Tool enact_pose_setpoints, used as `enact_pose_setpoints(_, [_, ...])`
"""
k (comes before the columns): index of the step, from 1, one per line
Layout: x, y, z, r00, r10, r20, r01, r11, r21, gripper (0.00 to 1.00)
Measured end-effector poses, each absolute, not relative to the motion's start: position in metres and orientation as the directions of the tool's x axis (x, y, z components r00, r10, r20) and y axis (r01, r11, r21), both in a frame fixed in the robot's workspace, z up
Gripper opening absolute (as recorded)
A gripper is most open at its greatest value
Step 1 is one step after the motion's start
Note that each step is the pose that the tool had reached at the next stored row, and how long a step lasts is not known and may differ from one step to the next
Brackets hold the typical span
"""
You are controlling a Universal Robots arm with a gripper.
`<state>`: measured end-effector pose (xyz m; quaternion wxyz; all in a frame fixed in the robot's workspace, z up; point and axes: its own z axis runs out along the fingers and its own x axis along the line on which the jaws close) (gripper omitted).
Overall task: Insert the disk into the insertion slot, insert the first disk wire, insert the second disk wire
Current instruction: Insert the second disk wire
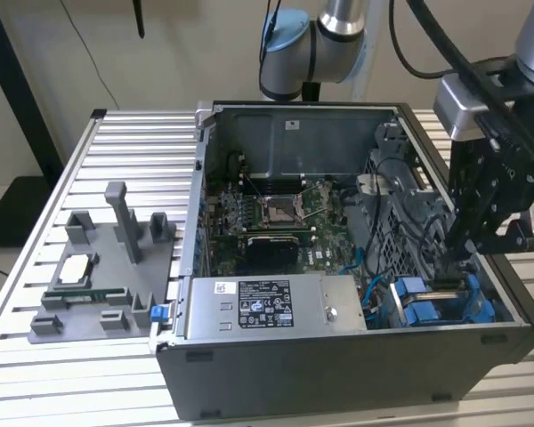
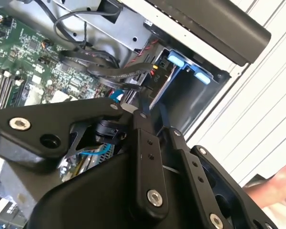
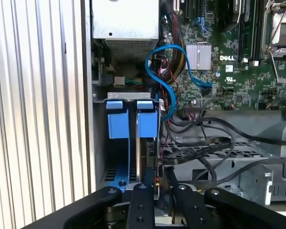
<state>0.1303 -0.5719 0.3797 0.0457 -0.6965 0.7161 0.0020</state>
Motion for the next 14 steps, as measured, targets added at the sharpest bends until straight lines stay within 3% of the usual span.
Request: enact_pose_setpoints(14, [0.1303,-0.5719,0.3913,-0.026,-0.997,-0.068,-0.998,0.030,-0.060,1.00])
